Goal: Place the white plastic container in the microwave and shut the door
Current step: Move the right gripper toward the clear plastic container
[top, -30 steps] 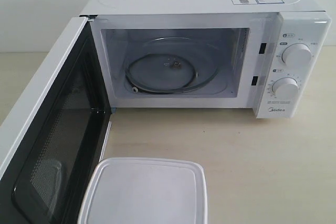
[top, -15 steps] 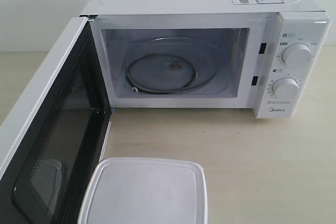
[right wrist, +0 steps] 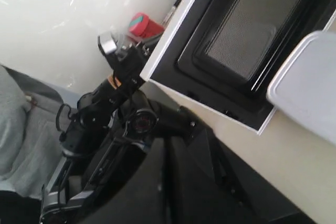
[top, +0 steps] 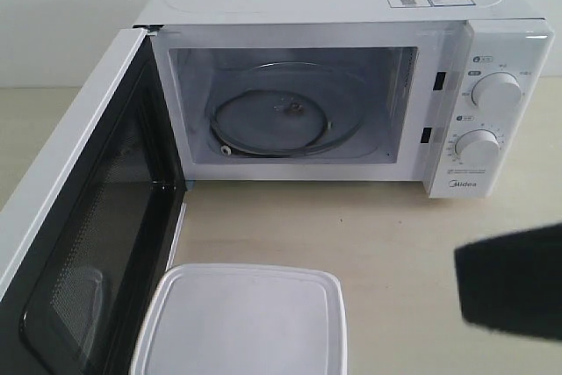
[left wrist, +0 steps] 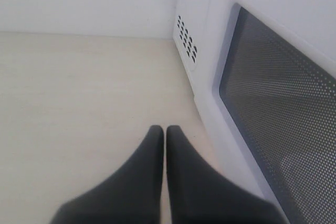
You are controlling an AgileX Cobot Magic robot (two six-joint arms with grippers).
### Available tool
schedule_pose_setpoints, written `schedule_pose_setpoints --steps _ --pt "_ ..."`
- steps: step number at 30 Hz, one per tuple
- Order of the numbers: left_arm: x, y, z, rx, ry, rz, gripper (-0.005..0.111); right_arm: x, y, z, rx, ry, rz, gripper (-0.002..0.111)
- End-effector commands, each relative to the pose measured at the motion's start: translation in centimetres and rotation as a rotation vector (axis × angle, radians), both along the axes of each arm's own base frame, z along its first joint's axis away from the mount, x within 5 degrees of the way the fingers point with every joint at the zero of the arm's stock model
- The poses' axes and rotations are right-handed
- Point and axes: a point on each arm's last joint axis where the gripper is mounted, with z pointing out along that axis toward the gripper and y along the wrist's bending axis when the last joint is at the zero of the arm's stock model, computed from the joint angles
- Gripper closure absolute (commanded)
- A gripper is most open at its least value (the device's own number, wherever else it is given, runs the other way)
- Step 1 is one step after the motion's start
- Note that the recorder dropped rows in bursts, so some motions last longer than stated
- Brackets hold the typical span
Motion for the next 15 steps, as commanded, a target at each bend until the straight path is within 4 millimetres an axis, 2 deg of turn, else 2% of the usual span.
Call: schedule_pose_setpoints --steps 1,7,15 --pt "0.0 0.0 -0.1 -0.015 -0.001 0.005 0.103 0.4 0.4 -2.3 0.01 0.037 -0.013 0.109" --pt "0.0 0.0 -0.1 -0.015 -0.001 0.005 0.103 1.5 0.5 -6.4 0.022 0.119 -0.159 0.109" --pt "0.0 0.0 -0.1 -0.015 -0.001 0.005 0.103 3.5 3.5 -9.5 -0.059 0.235 -0.082 0.108"
